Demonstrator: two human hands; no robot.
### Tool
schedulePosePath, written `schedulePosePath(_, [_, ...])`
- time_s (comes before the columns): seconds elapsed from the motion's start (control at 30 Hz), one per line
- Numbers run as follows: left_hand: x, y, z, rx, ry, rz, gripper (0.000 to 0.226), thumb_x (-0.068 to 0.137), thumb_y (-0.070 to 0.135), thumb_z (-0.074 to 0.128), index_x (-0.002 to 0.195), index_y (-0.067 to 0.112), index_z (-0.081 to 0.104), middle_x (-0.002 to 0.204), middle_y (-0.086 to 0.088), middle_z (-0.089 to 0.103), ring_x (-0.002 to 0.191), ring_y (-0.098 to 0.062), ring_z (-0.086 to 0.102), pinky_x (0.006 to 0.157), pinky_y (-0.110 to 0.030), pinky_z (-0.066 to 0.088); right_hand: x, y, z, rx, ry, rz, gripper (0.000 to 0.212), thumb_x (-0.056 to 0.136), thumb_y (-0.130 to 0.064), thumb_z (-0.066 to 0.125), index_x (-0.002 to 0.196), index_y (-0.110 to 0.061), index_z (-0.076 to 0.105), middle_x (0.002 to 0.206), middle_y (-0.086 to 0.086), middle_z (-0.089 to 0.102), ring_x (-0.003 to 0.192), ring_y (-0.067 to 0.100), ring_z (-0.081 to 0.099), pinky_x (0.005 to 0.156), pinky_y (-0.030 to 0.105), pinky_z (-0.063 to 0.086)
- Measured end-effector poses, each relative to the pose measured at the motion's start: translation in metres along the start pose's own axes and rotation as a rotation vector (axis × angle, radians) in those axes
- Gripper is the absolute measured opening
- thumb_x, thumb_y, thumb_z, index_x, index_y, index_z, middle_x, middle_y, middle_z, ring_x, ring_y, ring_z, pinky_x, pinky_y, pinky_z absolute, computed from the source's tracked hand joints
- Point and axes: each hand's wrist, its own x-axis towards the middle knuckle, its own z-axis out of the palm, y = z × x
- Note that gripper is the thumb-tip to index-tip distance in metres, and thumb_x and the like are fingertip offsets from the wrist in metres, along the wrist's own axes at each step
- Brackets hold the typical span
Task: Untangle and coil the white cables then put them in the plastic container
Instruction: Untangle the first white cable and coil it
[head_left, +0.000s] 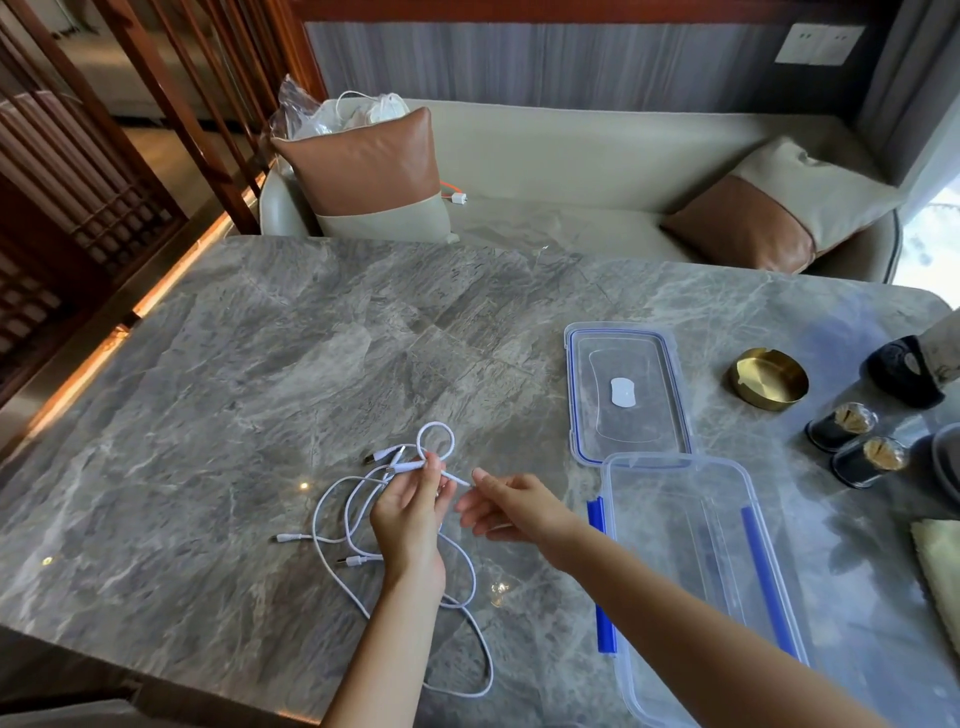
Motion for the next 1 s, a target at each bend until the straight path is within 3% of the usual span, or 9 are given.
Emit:
schedulePosePath(0.13, [-0.004,-0.003,0.002,0.100,-0.047,0.036,0.010,0.085,0.013,0.065,0.075,0.009,0.068,0.061,0.007,0.067,0.059,-0.002,0.062,0.060,-0.015,0.054,0.001,0.007,0.006,0.292,0.040,0.017,0.030,0.094,-0.041,0.049,0.095,-0.019,0.070,0.079,-0.005,0.073,0.071,0.006,0.066,0.068,0.020,0.052])
schedulePosePath(0.23, [-0.003,-0.002,-0.006,0.243,-0.090,0.090,0.012,0.084,0.010,0.065,0.073,0.010,0.069,0.053,0.008,0.065,0.052,0.000,0.058,0.058,-0.015,0.054,0.002,0.008,0.008,0.537,0.110,-0.034,0.019,0.094,-0.022,0.052,0.094,-0.013,0.069,0.071,-0.003,0.071,0.065,0.005,0.067,0.067,0.020,0.054])
schedulePosePath(0.3, [-0.001,0.000,-0.013,0.314,-0.124,0.084,0.009,0.083,0.009,0.066,0.075,0.009,0.068,0.053,0.006,0.065,0.052,-0.001,0.057,0.057,-0.016,0.054,0.002,0.008,0.007,0.541,0.129,-0.085,0.018,0.094,-0.015,0.052,0.088,-0.013,0.070,0.067,-0.005,0.070,0.060,0.003,0.065,0.066,0.018,0.055])
schedulePosePath(0.37, [0.001,0.003,-0.019,0.344,-0.156,0.034,0.007,0.082,0.008,0.067,0.075,0.007,0.067,0.055,0.004,0.065,0.051,-0.002,0.059,0.054,-0.015,0.053,0.000,0.005,0.006,0.441,0.135,-0.121,0.017,0.093,-0.014,0.054,0.086,-0.012,0.070,0.065,-0.005,0.066,0.058,0.001,0.061,0.065,0.017,0.055])
schedulePosePath(0.47, [0.004,0.011,-0.026,0.391,-0.225,-0.042,0.009,0.082,0.005,0.066,0.073,0.007,0.068,0.057,0.002,0.064,0.049,-0.002,0.057,0.052,-0.015,0.053,-0.002,0.001,0.002,0.257,0.159,-0.165,0.015,0.092,-0.011,0.055,0.099,-0.008,0.069,0.072,0.001,0.062,0.058,0.001,0.060,0.063,0.015,0.054])
schedulePosePath(0.7, [0.006,0.024,-0.033,0.563,-0.418,-0.169,0.008,0.082,0.004,0.066,0.074,0.002,0.068,0.055,0.001,0.064,0.050,-0.003,0.059,0.054,-0.017,0.054,-0.003,-0.003,-0.007,-0.114,0.144,-0.325,0.025,0.092,-0.004,0.053,0.114,-0.004,0.064,0.081,-0.001,0.067,0.060,0.001,0.056,0.066,0.019,0.052])
schedulePosePath(0.9, [0.008,0.038,-0.034,0.770,-0.542,-0.193,0.009,0.082,0.001,0.065,0.074,0.005,0.065,0.059,-0.001,0.066,0.051,-0.004,0.060,0.053,-0.017,0.054,-0.005,-0.002,-0.017,-0.458,0.070,-0.450,0.020,0.090,-0.003,0.056,0.104,-0.006,0.070,0.081,0.002,0.067,0.066,0.005,0.059,0.068,0.022,0.056])
schedulePosePath(1.0, [0.011,0.044,-0.033,0.813,-0.569,-0.198,0.008,0.082,0.000,0.065,0.075,0.004,0.066,0.058,0.000,0.066,0.051,-0.004,0.060,0.055,-0.017,0.055,-0.007,-0.006,-0.019,-0.476,0.014,-0.455,0.017,0.090,-0.003,0.057,0.098,-0.004,0.071,0.083,0.008,0.068,0.070,0.008,0.062,0.070,0.025,0.057])
